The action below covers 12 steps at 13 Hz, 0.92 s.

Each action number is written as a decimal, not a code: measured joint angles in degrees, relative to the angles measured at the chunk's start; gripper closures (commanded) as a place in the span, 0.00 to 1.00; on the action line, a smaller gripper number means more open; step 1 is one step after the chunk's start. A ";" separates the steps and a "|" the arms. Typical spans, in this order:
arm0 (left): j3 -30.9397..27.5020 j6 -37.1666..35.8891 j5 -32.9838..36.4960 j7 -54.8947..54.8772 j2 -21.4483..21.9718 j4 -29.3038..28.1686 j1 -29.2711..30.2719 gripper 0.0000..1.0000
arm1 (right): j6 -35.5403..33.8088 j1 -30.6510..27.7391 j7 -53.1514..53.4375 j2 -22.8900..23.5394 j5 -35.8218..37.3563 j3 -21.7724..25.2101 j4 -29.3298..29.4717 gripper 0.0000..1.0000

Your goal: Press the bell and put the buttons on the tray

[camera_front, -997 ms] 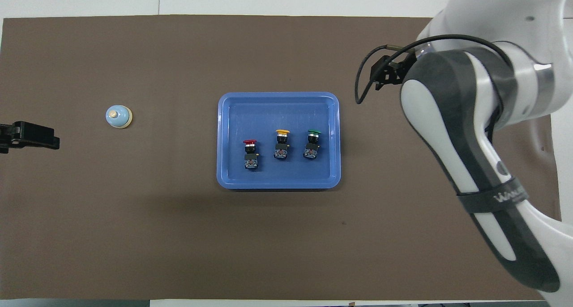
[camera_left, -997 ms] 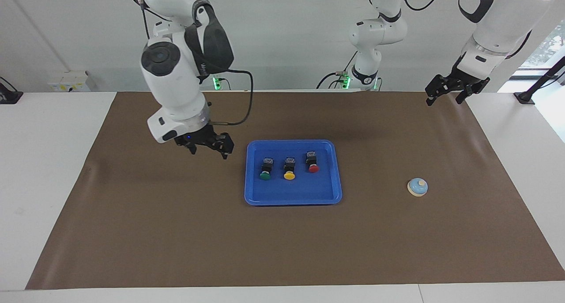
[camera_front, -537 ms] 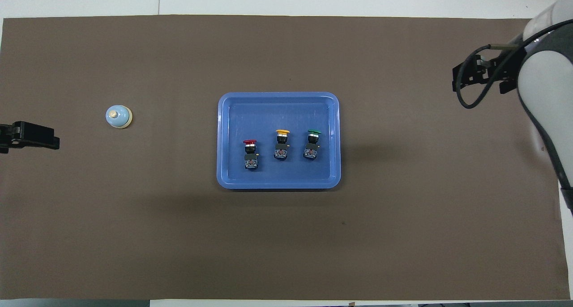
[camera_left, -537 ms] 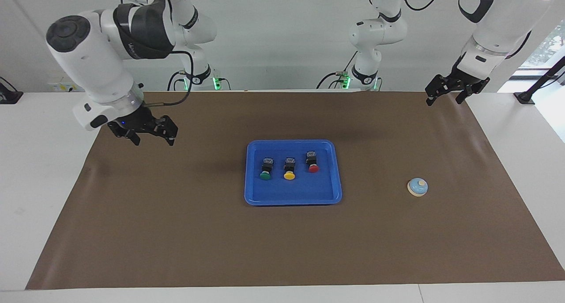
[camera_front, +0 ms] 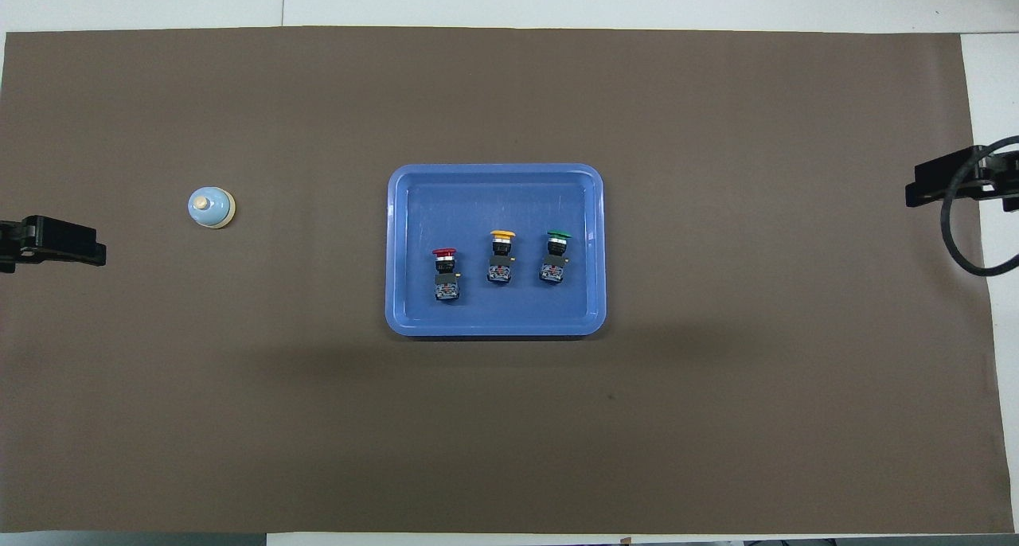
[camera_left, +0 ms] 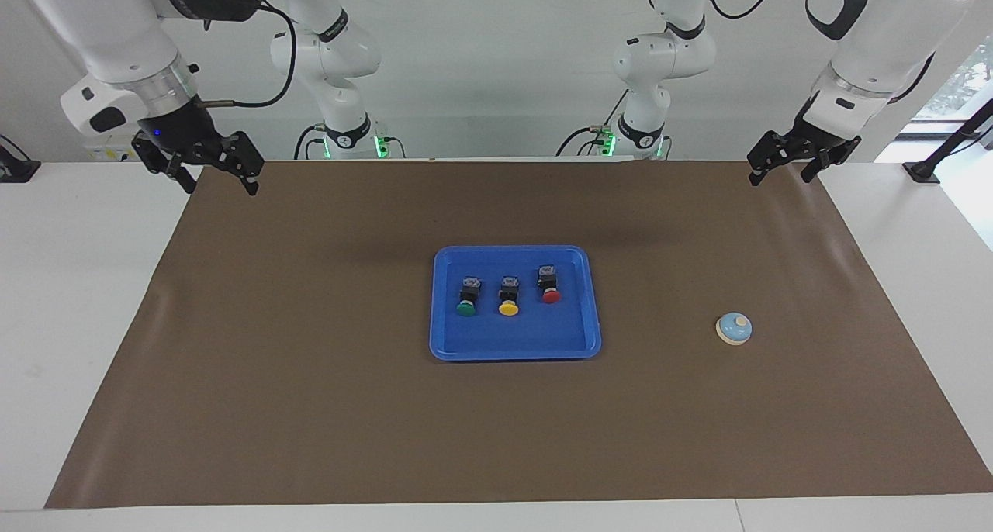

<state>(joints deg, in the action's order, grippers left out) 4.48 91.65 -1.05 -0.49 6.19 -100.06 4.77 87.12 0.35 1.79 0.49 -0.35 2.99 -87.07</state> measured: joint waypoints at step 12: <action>0.00 0.00 0.00 0.00 0.00 0.00 0.00 0.00 | 0.78 0.06 0.00 -0.60 0.00 -0.46 -2.79 0.00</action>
<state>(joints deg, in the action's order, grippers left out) 4.48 91.65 -1.05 -0.49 6.19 -100.06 4.77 87.91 0.40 1.79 -0.11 -0.34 2.53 -89.86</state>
